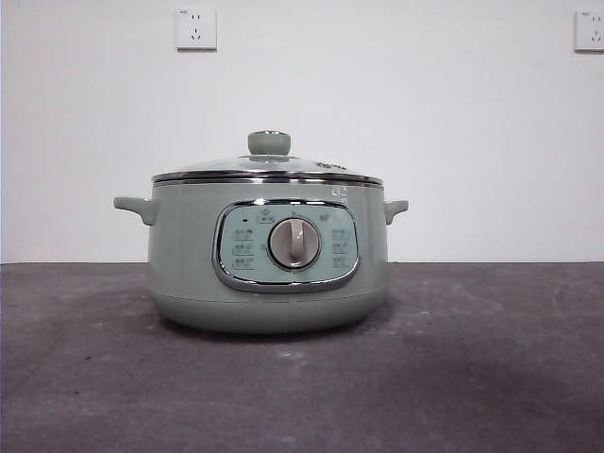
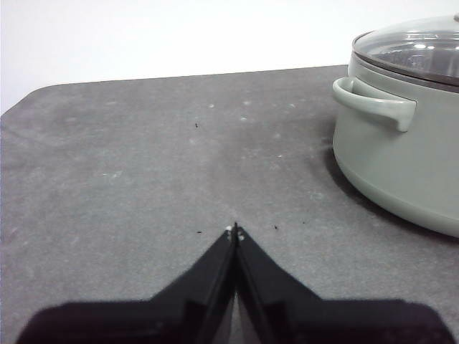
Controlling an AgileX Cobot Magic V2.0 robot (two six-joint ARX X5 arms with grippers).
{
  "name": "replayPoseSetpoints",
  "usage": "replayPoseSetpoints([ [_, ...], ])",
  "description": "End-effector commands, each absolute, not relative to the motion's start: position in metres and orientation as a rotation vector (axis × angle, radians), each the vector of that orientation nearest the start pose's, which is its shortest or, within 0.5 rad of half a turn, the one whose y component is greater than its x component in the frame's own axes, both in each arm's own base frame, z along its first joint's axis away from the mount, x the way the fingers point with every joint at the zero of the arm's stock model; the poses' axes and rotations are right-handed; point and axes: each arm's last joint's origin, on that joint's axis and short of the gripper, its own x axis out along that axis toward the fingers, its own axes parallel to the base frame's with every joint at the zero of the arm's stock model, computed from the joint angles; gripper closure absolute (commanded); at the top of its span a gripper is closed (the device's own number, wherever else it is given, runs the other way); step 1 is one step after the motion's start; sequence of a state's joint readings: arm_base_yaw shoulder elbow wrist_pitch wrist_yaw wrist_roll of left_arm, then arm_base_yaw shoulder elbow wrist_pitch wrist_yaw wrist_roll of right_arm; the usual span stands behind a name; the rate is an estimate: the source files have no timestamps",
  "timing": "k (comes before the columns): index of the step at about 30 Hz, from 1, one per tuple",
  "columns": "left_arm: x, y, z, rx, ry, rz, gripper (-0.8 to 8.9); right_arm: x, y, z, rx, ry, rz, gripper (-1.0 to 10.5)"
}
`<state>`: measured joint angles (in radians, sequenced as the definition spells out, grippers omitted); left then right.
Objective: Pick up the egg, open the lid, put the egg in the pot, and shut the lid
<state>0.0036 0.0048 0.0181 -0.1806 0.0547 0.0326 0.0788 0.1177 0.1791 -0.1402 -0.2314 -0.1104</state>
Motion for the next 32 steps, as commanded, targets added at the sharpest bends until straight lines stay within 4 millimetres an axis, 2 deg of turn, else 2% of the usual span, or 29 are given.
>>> replayPoseSetpoints([
  [1, 0.096, -0.001, 0.147, 0.021, 0.177, -0.049, 8.17, 0.094, 0.014, 0.182, -0.056, 0.092, 0.307, 9.5],
  [4, 0.096, -0.001, 0.147, 0.021, 0.177, -0.05, 8.17, 0.095, 0.014, 0.166, -0.019, 0.118, 0.306, 9.5],
  [10, 0.096, -0.001, 0.147, 0.021, 0.177, -0.049, 8.17, 0.095, 0.014, 0.149, 0.011, 0.166, 0.304, 9.5],
  [17, 0.096, -0.001, 0.147, 0.021, 0.177, -0.049, 8.17, 0.095, 0.014, 0.15, 0.073, 0.169, 0.302, 9.5],
  [32, 0.096, -0.001, 0.147, 0.021, 0.177, -0.05, 8.17, 0.095, 0.014, 0.15, 0.073, 0.169, 0.302, 9.5],
])
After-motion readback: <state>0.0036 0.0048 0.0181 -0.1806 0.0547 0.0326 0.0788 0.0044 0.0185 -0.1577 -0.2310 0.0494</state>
